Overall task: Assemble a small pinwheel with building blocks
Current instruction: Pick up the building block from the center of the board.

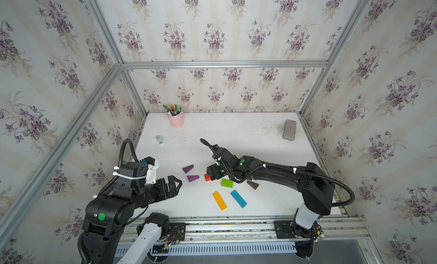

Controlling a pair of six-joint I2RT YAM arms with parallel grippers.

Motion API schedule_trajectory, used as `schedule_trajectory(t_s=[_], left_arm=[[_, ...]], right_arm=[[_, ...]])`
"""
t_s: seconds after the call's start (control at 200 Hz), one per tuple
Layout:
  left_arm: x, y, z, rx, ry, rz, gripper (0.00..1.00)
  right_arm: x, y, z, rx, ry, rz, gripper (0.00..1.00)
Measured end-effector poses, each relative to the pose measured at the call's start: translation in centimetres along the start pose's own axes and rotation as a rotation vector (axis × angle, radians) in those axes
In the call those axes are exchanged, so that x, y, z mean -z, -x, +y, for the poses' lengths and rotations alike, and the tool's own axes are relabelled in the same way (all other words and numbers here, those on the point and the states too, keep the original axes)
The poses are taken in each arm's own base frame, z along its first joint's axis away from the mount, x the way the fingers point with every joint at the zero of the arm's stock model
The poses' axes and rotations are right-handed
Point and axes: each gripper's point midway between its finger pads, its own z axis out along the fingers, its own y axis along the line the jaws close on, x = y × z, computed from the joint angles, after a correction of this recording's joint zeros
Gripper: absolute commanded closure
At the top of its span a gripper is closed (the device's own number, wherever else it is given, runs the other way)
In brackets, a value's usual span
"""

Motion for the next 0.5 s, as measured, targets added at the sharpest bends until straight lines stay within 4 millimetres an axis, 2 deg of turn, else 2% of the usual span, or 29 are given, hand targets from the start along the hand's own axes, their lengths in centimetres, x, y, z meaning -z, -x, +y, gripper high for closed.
schedule_trajectory(t_s=[0.125,0.275,0.5], left_arm=[[-0.3,-0.6,0.0,0.005,-0.016,0.017,0.00],[-0.8,-0.4,-0.3,0.000,-0.027,0.030,0.00],[-1.2,0.0,-0.5,-0.015,-0.038,0.022,0.00]], right_arm=[[-1.7,-0.9,0.1,0.008,-0.034,0.036,0.18],[-3.0,-2.1,-0.3,0.013,-0.079,0.073,0.18],[-3.7,-1.5,0.7,0.036,-0.104,0.066,0.18]])
